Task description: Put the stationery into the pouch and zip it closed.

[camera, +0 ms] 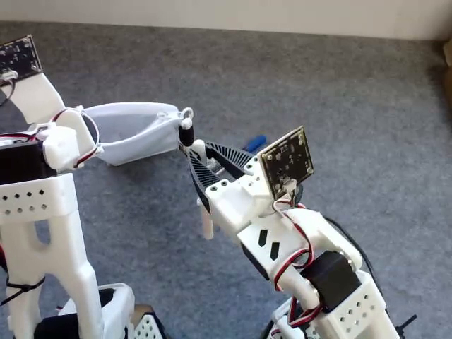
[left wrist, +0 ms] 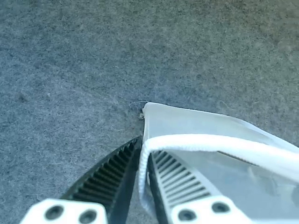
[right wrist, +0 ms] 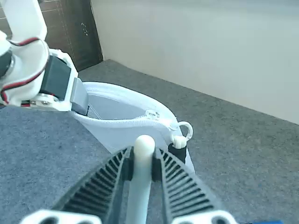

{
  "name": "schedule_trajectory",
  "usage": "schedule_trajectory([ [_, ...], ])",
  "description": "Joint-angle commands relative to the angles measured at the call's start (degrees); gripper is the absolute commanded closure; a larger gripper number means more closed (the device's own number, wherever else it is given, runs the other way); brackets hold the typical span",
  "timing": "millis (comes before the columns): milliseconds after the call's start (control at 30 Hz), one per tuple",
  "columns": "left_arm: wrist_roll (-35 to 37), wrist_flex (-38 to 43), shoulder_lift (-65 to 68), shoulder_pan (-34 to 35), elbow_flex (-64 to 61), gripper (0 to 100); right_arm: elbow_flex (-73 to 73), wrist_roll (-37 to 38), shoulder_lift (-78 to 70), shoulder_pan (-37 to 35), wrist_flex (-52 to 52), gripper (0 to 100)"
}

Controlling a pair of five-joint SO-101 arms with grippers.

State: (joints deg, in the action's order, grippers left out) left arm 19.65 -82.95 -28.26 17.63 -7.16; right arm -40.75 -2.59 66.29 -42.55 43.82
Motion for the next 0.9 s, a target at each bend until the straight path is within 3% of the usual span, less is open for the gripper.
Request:
schedule_trajectory([
  [0, -0.4, 0.8, -0.9, -0.6, -0.2, 99, 1.1, -0.7, 1.1, -2.7, -1.5, 99.5],
  [200, -0.4, 0.8, -0.9, -0.6, -0.2, 99, 1.2, -4.0, 1.1, -4.4, -6.2, 99.5],
  [633, -0.4, 0.8, -0.9, -0.6, -0.2, 99, 1.3, -3.6, 1.1, -4.6, -19.0, 99.5],
  [867, -0.4, 1.0, -0.7, -0.6, -0.2, 99, 0.9, 2.4, 0.8, -4.7, -31.6, 99.5],
])
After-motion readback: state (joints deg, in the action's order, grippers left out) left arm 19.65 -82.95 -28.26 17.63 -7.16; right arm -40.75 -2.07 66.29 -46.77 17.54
